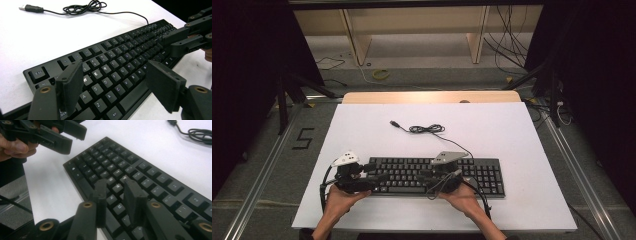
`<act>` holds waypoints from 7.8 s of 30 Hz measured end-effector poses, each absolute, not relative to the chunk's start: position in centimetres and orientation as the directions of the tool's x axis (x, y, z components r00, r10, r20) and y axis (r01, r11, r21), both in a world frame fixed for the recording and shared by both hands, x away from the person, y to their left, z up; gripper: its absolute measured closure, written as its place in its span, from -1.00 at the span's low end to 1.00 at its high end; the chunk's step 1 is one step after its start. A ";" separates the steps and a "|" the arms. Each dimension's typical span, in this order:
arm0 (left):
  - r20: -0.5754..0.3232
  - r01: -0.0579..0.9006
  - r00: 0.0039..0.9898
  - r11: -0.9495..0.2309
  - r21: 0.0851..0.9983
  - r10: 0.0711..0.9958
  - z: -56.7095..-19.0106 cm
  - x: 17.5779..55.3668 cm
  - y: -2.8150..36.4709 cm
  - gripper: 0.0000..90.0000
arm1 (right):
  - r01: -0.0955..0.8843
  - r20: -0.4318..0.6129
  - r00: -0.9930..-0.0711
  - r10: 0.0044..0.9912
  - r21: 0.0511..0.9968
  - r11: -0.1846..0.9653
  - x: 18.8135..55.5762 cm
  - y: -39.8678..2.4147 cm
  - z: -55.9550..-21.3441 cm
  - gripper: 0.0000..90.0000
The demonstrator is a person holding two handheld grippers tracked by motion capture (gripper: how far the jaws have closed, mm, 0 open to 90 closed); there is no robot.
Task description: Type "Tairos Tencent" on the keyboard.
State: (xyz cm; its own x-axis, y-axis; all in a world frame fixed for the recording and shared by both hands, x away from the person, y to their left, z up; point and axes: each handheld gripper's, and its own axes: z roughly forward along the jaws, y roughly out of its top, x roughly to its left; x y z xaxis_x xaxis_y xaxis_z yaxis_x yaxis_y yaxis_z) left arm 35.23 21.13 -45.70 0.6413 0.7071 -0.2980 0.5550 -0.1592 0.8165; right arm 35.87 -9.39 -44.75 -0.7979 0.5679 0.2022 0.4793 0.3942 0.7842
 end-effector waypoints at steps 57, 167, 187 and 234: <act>-0.305 0.574 0.628 -0.161 0.803 0.716 -46.5 34.1 22.0 -0.32 | 0.473 0.153 -0.837 0.525 0.684 0.555 36.1 -5.4 -47.7 1.00; -0.231 0.675 0.588 -0.313 0.669 0.775 -47.2 35.3 22.6 0.98 | 0.540 0.203 -0.784 0.586 0.689 0.483 40.8 -2.6 -46.5 1.00; -0.233 0.688 0.589 -0.328 0.648 0.774 -47.6 35.5 22.5 0.98 | 0.551 0.187 -0.775 0.604 0.668 0.500 41.2 -2.3 -47.4 1.00; -0.284 0.624 0.595 -0.210 0.752 0.752 -46.6 35.5 22.0 0.04 | 0.548 0.241 -0.762 0.601 0.735 0.400 40.3 -4.3 -45.6 0.36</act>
State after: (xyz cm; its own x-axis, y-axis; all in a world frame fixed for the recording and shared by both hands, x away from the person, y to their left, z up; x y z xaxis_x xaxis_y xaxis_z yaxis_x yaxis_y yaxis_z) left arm 35.54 21.97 -46.65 0.5950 0.7518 -0.2843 0.6244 -0.2097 0.7524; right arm 40.27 -4.29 -45.64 -0.7620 0.6011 0.2409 0.5478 0.4000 0.7348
